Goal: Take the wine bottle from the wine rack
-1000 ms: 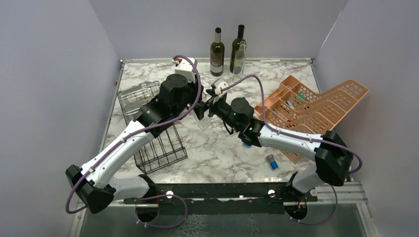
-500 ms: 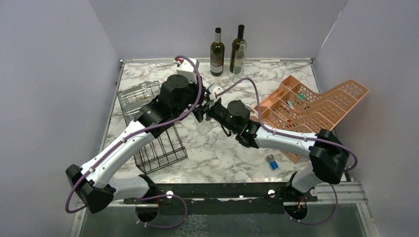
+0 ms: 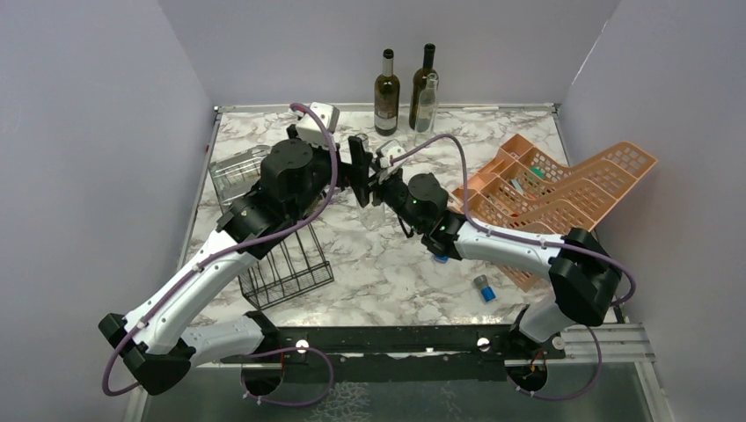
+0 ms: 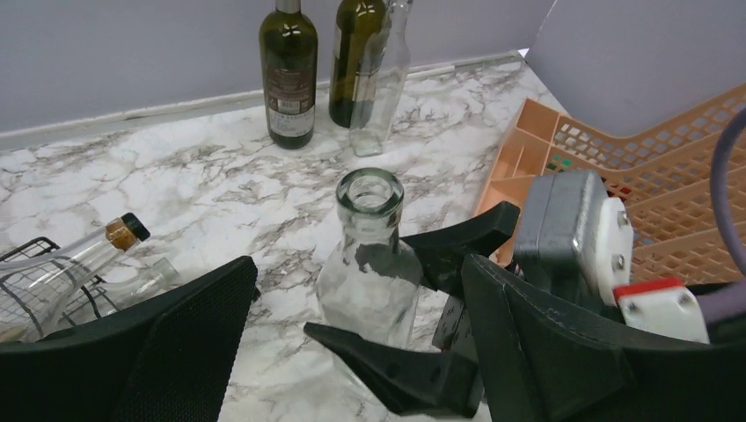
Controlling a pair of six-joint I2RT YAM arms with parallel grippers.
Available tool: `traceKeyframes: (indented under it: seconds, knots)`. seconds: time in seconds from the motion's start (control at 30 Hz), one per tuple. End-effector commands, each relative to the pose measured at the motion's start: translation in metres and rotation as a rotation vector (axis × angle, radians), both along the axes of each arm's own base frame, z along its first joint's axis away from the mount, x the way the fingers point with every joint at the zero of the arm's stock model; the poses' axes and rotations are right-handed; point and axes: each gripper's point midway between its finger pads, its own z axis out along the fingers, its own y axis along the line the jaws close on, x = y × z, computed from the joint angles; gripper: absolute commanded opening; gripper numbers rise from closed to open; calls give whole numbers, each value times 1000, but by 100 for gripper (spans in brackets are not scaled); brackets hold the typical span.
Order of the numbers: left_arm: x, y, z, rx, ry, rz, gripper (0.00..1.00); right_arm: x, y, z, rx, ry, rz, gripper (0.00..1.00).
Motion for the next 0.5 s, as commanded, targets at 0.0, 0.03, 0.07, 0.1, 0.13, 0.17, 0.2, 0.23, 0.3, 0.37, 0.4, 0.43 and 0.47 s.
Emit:
traceKeyframes:
  seconds: [0.0, 0.03, 0.07, 0.1, 0.13, 0.17, 0.2, 0.23, 0.3, 0.37, 0.4, 0.43, 0.47]
  knots:
    - [-10, 12, 36, -24, -110, -2, 94, 29, -23, 21, 94, -46, -116, 44]
    - [-10, 16, 38, -19, -121, 7, 95, 36, -26, 21, 99, -49, -133, 44]
    - [-10, 21, 40, -10, -130, 25, 96, 45, -30, 22, 106, -53, -154, 44]
    - [-10, 26, 41, -1, -138, 42, 97, 53, -34, 22, 110, -59, -171, 44]
    - [-11, 30, 42, 9, -148, 55, 97, 63, -38, 23, 117, -66, -191, 44]
    - [-11, 35, 41, 20, -153, 72, 97, 73, -43, 24, 127, -79, -211, 44]
    - [-11, 39, 41, 27, -160, 88, 97, 83, -47, 26, 136, -92, -231, 44]
    - [-11, 44, 39, 39, -168, 102, 97, 94, -51, 27, 136, -107, -251, 44]
    - [-11, 50, 36, 64, -193, 123, 99, 116, -58, 28, 137, -147, -290, 44]
    - [-10, 58, 35, 100, -222, 148, 99, 140, -63, 27, 135, -183, -327, 44]
    - [-9, 63, 33, 126, -230, 164, 99, 152, -64, 26, 130, -202, -344, 44]
    - [-8, 67, 31, 152, -232, 186, 99, 164, -66, 25, 127, -219, -361, 44]
    - [-6, 72, 28, 177, -229, 209, 99, 175, -65, 25, 125, -238, -373, 44]
